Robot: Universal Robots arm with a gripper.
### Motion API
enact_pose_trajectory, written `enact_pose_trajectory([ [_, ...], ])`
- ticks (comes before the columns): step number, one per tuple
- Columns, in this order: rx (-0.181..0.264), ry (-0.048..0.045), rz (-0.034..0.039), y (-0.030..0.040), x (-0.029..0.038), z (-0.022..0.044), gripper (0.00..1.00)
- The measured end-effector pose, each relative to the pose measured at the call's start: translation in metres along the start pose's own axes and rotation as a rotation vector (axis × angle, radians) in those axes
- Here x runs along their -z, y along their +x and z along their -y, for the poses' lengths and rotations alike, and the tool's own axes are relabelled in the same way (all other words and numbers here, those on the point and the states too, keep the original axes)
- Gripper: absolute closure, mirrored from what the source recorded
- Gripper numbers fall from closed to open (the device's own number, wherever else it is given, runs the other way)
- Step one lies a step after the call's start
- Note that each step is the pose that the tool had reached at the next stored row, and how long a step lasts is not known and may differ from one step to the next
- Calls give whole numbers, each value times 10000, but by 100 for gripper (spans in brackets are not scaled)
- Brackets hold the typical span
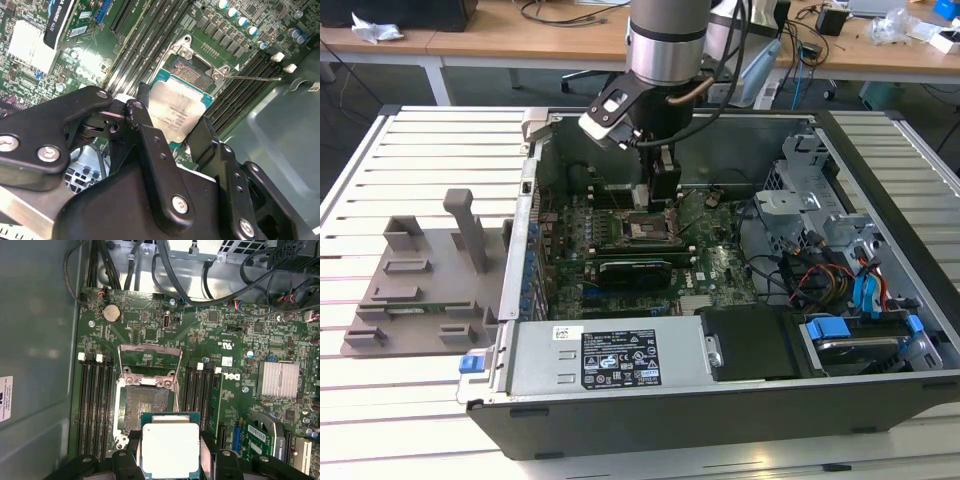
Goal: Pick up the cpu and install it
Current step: 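Place the cpu into insertion slot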
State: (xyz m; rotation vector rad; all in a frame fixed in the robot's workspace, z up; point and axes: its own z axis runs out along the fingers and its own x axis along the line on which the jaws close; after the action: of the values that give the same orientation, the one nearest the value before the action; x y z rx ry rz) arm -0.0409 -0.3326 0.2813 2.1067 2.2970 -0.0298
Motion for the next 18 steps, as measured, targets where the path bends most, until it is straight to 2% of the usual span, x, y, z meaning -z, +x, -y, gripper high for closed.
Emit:
enact_pose_trajectory([
  [8,1,0,0,39,-53,-4,45],
  [18,-7,0,0,46,-139,-3,45],
])
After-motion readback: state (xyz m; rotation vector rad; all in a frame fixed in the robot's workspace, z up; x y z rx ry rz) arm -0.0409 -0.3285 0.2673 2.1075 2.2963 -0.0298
